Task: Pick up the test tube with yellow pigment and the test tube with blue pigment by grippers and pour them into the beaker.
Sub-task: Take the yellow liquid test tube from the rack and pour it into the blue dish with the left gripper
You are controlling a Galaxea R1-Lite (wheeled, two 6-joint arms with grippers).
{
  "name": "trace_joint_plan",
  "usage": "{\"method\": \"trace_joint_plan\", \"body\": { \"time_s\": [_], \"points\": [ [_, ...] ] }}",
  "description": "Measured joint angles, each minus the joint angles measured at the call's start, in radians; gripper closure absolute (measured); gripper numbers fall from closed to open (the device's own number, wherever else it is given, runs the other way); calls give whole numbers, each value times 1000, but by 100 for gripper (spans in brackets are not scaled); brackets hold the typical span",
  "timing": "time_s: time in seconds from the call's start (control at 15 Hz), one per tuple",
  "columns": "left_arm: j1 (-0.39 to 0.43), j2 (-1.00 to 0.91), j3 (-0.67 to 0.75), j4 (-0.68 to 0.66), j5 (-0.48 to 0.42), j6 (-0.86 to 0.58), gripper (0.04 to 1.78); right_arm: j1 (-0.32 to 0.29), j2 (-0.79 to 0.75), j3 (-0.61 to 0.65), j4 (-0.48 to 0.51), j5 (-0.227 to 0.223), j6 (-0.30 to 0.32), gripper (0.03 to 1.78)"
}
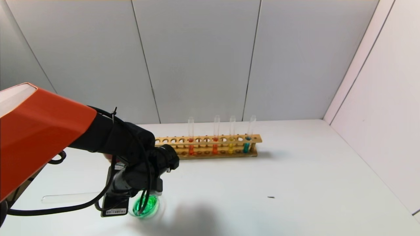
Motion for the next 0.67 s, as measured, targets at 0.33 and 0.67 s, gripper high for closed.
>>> {"method": "trace_joint_plan", "body": {
  "time_s": [0.33,0.67],
  "points": [
    [-46,8,-23,32,-1,-13,150,0,0,0,0,0,0,11],
    [-63,48,-42,48,-1,-24,150,0,0,0,0,0,0,11]
  ]
}}
